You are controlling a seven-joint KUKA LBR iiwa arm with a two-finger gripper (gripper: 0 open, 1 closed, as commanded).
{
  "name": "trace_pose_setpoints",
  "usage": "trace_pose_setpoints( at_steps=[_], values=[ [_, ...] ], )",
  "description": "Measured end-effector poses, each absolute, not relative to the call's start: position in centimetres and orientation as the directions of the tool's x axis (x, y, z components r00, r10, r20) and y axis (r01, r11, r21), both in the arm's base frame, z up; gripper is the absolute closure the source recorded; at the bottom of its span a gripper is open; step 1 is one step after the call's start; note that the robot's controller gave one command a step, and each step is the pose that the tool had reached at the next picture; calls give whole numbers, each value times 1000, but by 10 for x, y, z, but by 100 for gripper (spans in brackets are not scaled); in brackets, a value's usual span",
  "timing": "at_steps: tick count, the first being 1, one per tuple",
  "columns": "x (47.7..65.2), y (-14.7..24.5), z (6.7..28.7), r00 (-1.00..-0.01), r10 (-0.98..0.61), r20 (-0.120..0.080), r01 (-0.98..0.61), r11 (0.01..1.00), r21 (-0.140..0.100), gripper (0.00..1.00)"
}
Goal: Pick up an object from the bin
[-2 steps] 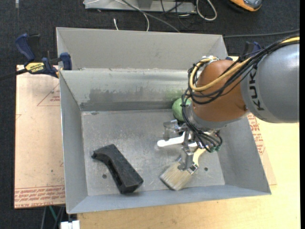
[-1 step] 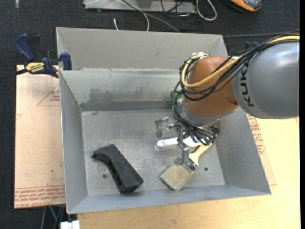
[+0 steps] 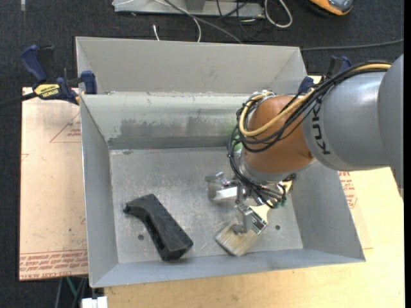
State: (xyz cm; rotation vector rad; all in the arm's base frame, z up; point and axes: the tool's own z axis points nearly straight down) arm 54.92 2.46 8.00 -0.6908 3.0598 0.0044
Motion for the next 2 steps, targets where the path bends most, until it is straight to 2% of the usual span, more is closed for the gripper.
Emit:
trace_pose_setpoints(
  at_steps=[1,2],
  values=[
    [539,-1,80,-923,-385,-16,-385,923,2,0],
    [550,14,74,-913,-407,-12,-407,913,3,100]
  ],
)
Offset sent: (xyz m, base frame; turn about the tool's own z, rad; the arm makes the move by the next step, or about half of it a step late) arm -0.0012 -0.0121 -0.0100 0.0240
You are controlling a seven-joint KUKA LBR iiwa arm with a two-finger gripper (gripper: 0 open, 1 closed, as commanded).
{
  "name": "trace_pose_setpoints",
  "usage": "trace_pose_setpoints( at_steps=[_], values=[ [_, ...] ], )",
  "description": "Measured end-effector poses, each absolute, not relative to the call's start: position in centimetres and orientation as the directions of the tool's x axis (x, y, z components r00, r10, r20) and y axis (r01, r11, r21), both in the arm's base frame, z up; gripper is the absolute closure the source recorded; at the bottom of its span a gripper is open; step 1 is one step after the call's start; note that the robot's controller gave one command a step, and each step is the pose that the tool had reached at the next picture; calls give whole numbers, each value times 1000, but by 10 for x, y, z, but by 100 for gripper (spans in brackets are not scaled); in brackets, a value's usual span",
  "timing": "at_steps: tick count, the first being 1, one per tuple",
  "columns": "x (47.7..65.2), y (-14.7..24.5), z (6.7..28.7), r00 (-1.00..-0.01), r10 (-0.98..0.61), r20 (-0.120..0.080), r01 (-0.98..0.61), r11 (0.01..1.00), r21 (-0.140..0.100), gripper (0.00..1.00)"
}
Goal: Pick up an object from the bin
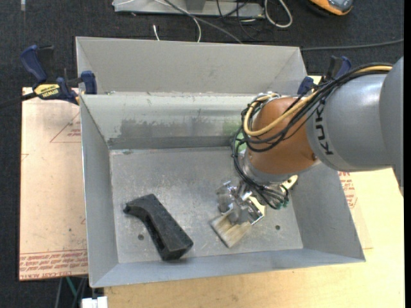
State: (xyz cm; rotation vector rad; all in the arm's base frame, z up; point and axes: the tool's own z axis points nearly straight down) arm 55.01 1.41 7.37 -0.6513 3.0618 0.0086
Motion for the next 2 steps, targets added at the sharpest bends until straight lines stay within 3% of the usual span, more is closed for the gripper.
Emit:
trace_pose_setpoints(
  at_steps=[1,2],
  values=[
    [550,14,74,-914,-406,-12,-407,914,3,100],
    [556,19,159,-921,-389,-21,-389,921,1,100]
  ],
)
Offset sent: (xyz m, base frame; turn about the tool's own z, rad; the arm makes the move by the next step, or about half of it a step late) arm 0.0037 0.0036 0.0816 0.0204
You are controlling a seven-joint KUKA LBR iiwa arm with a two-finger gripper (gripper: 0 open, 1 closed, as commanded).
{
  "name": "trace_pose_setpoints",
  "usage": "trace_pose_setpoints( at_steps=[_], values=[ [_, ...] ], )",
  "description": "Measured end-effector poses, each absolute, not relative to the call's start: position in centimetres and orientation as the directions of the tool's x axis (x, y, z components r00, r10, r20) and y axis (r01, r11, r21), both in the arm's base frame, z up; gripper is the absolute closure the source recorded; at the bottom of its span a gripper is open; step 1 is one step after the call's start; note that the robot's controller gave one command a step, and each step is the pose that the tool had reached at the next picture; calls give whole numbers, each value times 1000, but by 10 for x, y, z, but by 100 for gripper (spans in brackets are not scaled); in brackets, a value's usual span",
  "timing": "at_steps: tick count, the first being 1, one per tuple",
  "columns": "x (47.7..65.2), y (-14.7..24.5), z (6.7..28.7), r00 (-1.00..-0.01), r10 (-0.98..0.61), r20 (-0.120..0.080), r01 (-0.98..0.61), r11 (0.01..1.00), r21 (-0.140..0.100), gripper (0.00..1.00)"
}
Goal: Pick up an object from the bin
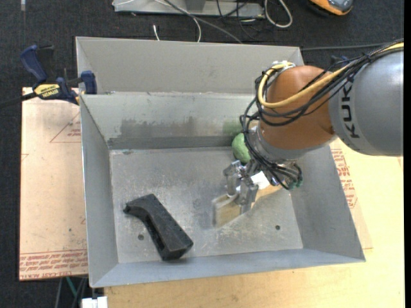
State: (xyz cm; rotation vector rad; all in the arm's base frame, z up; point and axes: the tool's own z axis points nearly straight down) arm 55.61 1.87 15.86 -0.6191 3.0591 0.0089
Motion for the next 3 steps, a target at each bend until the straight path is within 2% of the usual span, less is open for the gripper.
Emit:
trace_pose_setpoints(
  at_steps=[1,2,3],
  values=[
    [558,1,204,-907,-420,-12,-421,907,4,100],
    [569,20,326,-926,-377,-9,-377,926,9,100],
    [555,16,240,-905,-424,-5,-424,905,10,100]
  ],
)
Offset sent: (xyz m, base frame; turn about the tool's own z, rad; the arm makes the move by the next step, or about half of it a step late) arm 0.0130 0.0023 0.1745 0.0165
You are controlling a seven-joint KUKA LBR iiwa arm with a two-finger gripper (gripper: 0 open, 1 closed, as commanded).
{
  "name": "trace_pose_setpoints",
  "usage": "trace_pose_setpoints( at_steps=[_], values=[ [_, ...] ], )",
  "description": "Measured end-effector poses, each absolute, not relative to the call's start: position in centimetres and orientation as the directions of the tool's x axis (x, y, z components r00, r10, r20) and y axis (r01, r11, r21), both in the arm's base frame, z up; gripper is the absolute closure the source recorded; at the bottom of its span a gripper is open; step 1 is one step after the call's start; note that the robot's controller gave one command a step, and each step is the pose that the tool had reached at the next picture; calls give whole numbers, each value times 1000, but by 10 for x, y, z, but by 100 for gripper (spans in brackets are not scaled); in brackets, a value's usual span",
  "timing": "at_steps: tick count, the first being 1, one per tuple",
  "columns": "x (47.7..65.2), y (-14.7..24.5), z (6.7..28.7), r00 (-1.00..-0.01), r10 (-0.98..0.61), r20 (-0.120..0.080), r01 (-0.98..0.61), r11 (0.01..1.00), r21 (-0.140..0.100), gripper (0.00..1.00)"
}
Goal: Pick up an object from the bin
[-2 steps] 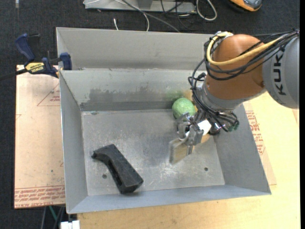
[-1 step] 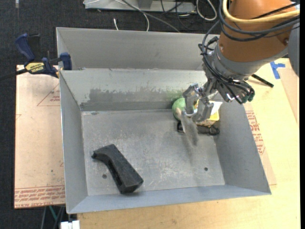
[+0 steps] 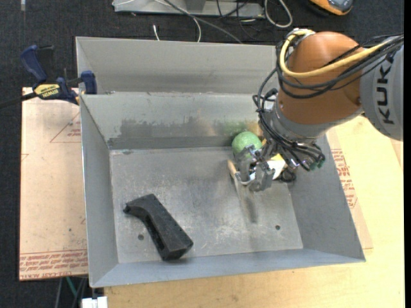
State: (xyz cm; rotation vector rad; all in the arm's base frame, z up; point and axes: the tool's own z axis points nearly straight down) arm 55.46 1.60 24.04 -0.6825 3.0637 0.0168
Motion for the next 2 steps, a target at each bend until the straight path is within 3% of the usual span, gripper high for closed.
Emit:
trace_pose_setpoints(
  at_steps=[1,2],
  values=[
    [548,20,213,-907,-422,0,-422,907,11,100],
    [538,29,219,-905,-426,-3,-426,905,12,100]
  ],
)
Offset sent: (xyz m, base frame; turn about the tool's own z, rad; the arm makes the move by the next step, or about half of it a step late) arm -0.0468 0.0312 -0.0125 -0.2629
